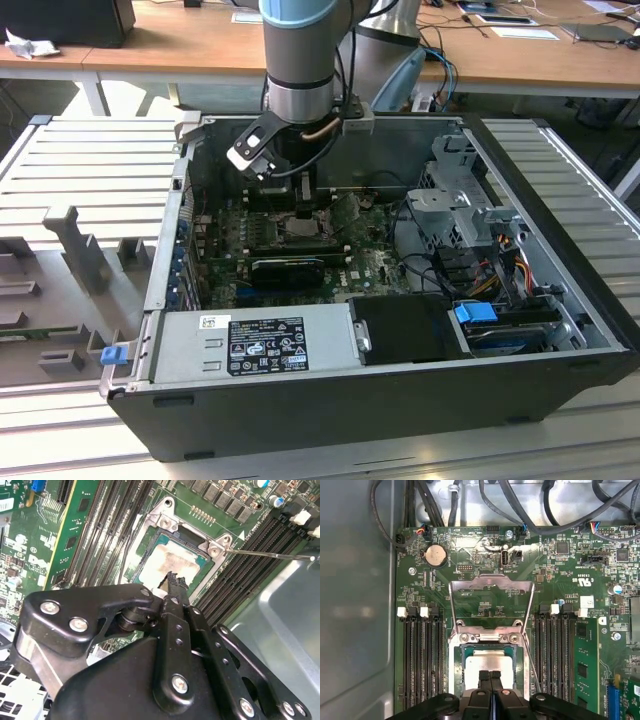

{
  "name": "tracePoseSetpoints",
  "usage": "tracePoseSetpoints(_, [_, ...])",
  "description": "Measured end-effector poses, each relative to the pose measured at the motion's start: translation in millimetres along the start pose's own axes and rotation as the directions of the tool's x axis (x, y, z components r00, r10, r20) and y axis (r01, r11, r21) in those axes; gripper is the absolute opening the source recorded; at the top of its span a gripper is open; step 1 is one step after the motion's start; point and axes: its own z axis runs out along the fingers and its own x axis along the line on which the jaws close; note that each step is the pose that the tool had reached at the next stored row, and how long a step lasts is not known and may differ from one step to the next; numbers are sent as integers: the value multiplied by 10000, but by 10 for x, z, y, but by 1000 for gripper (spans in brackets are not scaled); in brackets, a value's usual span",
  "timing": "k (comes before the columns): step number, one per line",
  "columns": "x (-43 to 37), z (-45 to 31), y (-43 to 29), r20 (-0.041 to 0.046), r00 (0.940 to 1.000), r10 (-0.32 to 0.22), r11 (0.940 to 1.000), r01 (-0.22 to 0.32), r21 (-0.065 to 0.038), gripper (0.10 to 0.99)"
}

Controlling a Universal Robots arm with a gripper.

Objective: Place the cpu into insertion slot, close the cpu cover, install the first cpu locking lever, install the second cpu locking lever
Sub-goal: 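Close the cpu cover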

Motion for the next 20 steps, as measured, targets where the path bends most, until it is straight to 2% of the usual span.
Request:
tracePoseSetpoints(6, [-3,-1,31,-15,10000,5,10000,-5,25,106])
tracePoseSetpoints(8, [-2,-43,34,-15,10000,5,10000,-5,25,106])
tracePoseSetpoints(16, [-1,-74,36,-13,10000,5,10000,-5,26,106])
tracePoseSetpoints(20, [3,-160,42,-15,10000,5,10000,-5,24,106])
